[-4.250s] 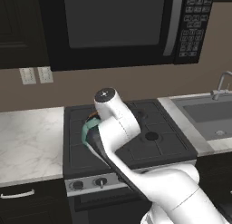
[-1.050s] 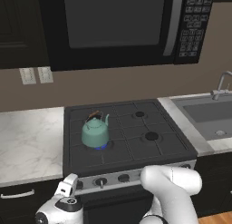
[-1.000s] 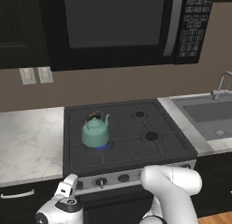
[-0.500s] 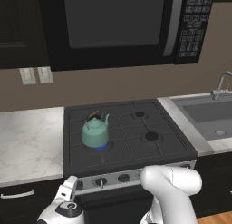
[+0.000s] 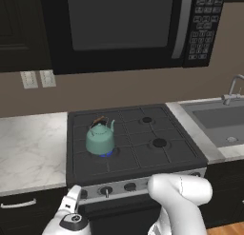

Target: Lower the heat of the kettle.

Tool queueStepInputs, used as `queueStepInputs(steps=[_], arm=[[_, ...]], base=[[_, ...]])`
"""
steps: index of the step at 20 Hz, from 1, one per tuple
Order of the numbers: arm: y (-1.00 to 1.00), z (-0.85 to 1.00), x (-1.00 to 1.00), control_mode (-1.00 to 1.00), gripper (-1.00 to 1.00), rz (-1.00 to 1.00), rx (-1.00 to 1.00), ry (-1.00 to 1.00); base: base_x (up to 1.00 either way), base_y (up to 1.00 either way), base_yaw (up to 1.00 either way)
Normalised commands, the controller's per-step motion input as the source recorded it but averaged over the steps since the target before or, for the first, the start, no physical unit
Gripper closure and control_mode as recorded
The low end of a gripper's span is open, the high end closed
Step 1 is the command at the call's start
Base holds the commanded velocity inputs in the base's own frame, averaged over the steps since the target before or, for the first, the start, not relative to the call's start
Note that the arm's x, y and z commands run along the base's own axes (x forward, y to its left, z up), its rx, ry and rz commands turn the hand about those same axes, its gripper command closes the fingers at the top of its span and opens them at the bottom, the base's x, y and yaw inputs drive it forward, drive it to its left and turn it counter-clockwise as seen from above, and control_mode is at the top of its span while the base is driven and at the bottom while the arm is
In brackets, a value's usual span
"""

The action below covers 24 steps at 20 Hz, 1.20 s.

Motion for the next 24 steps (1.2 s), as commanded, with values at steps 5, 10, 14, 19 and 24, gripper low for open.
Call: queueStepInputs(steps=[5, 10, 14, 19, 24], arm=[[-0.10, 0.00, 0.03, -1.00, -1.00, 0.02, 0.01, -0.06], [-0.14, 0.00, 0.00, -1.00, -1.00, 0.01, 0.01, -0.07], [-0.17, 0.00, 0.00, -1.00, -1.00, 0.00, 0.00, -0.07], [-0.02, -0.02, 0.05, -1.00, -1.00, 0.00, 0.00, -0.01], [0.00, -0.04, 0.12, -1.00, 1.00, 0.03, 0.00, 0.00]], base=[[0.00, 0.00, 0.00], [0.00, 0.00, 0.00], [0.00, 0.00, 0.00], [0.00, 0.00, 0.00], [0.00, 0.00, 0.00]])
